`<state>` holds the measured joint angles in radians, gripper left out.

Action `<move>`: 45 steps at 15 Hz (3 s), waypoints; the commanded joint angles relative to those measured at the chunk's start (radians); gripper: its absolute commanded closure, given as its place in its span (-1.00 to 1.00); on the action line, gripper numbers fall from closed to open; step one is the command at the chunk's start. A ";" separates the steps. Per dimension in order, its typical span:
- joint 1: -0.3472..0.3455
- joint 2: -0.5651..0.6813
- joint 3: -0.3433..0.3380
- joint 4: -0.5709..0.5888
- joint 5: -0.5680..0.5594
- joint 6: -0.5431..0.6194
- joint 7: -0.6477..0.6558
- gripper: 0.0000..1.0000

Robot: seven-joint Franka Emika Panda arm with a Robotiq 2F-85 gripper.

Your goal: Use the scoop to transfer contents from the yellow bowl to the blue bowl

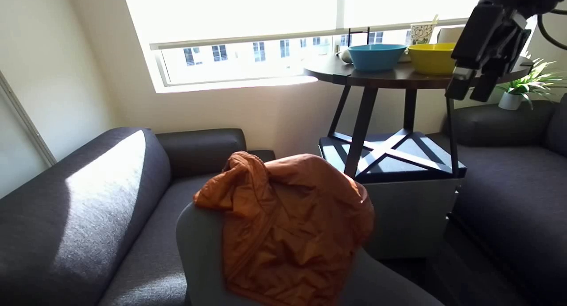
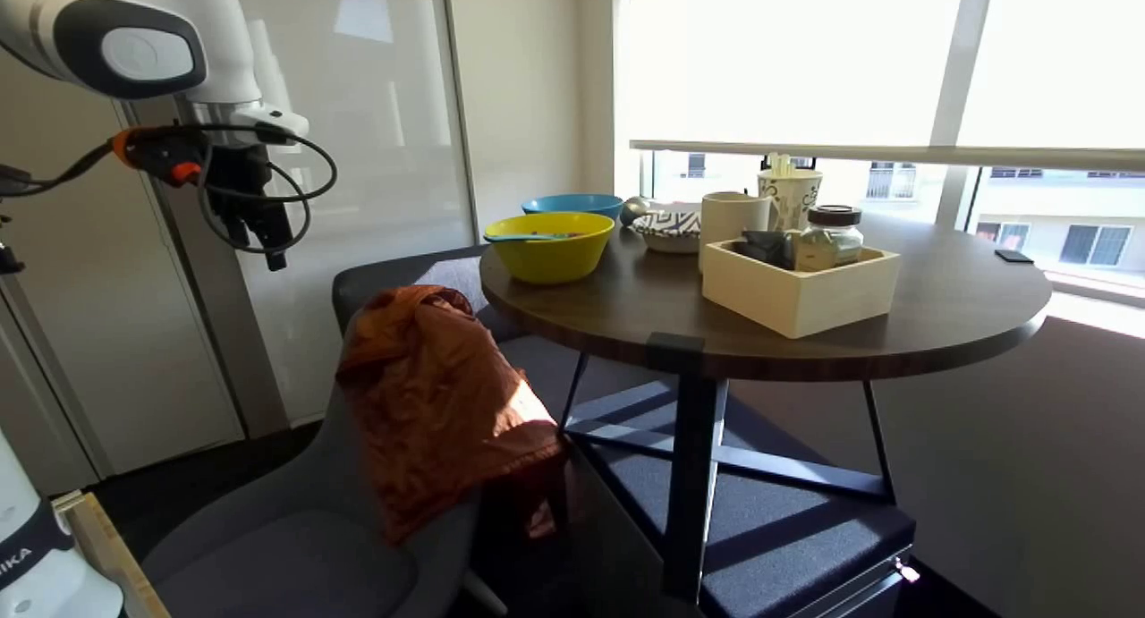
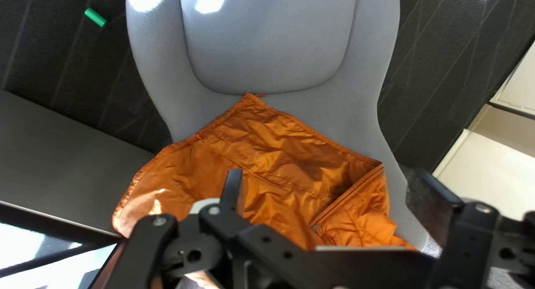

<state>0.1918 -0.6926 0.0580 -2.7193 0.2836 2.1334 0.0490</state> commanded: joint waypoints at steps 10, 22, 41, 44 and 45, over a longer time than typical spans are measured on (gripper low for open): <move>-0.242 -0.332 -0.062 -0.044 0.026 -0.100 0.276 -1.00; -0.456 -0.383 -0.006 -0.023 0.007 -0.091 0.517 -1.00; -0.603 -0.207 -0.045 -0.028 0.008 0.329 0.644 -1.00; -0.604 -0.126 -0.058 -0.028 -0.001 0.418 0.650 -1.00; -0.589 -0.097 -0.074 -0.029 0.008 0.414 0.643 -1.00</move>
<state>-0.4255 -0.8764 0.0129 -2.7485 0.2744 2.5002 0.6801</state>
